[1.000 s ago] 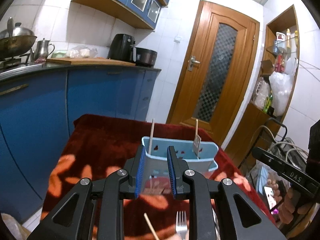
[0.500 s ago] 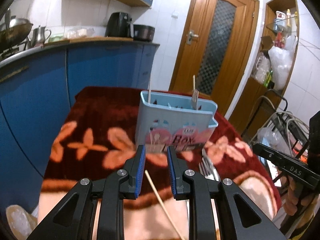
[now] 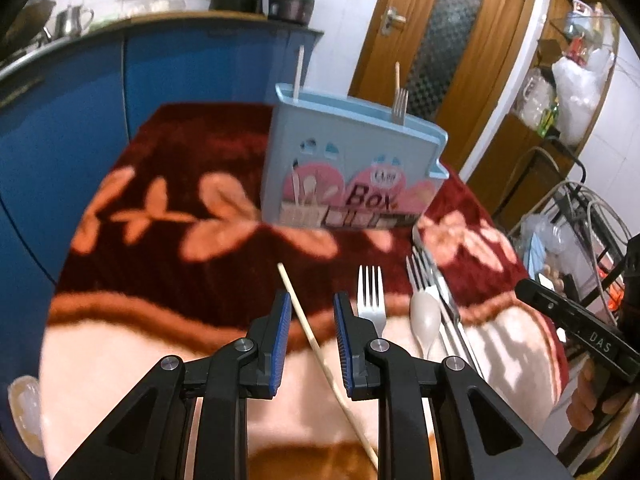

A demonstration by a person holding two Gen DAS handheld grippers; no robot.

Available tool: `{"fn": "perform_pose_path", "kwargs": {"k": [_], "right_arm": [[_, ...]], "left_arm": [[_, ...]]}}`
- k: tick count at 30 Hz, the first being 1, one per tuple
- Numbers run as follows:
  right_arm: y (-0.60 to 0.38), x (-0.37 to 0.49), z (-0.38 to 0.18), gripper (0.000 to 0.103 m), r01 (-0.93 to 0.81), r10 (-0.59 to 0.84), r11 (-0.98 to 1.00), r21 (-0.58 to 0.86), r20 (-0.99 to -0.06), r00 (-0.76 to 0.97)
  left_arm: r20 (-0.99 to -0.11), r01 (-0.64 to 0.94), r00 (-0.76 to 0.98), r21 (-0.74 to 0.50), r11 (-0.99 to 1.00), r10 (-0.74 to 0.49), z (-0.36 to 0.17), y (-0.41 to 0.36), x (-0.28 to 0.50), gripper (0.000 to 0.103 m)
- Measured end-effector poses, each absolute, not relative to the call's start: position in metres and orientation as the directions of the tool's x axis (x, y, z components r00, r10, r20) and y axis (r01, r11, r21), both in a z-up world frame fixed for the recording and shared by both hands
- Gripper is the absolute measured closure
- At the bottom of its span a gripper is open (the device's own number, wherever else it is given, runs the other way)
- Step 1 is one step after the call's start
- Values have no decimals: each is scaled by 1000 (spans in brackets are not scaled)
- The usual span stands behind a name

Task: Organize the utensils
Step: 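Grasp another wooden chopstick with the left tool while the right tool approaches the metal utensils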

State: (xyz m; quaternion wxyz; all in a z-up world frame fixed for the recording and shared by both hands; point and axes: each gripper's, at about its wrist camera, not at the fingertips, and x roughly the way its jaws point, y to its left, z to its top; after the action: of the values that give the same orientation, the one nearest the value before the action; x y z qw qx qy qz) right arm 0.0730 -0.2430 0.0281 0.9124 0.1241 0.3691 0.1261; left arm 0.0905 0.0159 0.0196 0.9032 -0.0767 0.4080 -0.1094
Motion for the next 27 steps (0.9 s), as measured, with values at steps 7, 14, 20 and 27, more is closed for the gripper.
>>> {"fn": "perform_pose_path", "kwargs": {"k": [7, 14, 20, 27], "right_arm": [[-257, 74, 8, 80, -104, 326, 930, 352, -664, 673], [-270, 75, -2, 79, -84, 332, 923, 375, -668, 666], [-277, 77, -8, 79, -79, 344, 916, 394, -667, 661], [-279, 77, -10, 78, -78, 349, 913, 401, -666, 659]], "left_arm": [[-783, 127, 563, -234, 964, -264, 0, 4, 101, 81], [-828, 126, 499, -221, 967, -254, -11, -7, 111, 81], [-850, 117, 463, -222, 968, -251, -13, -10, 119, 81], [-872, 118, 407, -243, 963, -270, -15, -12, 131, 81]]}}
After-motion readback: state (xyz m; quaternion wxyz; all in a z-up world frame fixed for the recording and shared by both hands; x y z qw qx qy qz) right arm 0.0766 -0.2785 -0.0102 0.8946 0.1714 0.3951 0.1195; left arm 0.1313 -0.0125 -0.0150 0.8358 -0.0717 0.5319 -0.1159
